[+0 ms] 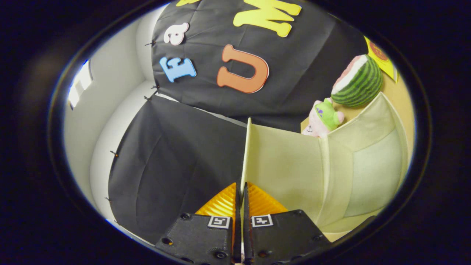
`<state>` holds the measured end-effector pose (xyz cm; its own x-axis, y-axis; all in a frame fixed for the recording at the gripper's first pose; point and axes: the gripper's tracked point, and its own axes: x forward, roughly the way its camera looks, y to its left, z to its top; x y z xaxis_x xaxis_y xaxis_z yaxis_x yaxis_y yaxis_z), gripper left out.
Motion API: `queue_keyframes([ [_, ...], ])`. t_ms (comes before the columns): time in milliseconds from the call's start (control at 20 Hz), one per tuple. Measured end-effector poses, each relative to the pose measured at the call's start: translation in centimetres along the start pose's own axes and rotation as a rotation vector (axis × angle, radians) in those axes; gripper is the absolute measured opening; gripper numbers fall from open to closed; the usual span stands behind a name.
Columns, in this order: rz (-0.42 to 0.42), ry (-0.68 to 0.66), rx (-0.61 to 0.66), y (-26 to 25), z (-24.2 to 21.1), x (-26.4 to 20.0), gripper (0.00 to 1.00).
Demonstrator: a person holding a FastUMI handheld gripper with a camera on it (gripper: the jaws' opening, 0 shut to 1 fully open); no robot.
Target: Open the storage box then place both shoes into the box .Put the left shoe in first, then the right shoe, with the right side of both shoes facing outward in a uniform manner.
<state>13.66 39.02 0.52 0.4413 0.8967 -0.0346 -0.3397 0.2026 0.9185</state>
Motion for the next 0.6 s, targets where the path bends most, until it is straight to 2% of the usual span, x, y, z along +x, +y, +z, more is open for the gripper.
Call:
queue_keyframes([
  [50, 0.016, 0.001, -0.002, 0.5, -0.5, 0.7, 0.13],
  [100, -0.005, 0.027, -0.028, 0.6, -1.6, 1.1, 0.18],
  [250, -0.187, -0.023, -0.183, -2.7, -0.9, 1.0, 0.79],
  [400, -0.248, -0.047, -0.185, -3.8, -0.4, -0.6, 0.9],
  [450, -0.301, -0.014, -0.207, -5.2, -0.7, -1.2, 0.97],
  [550, -0.461, 0.038, -0.291, -9.0, -0.7, -2.8, 0.99],
  [600, -0.511, 0.045, -0.333, -10.4, -0.6, -3.8, 1.0],
])
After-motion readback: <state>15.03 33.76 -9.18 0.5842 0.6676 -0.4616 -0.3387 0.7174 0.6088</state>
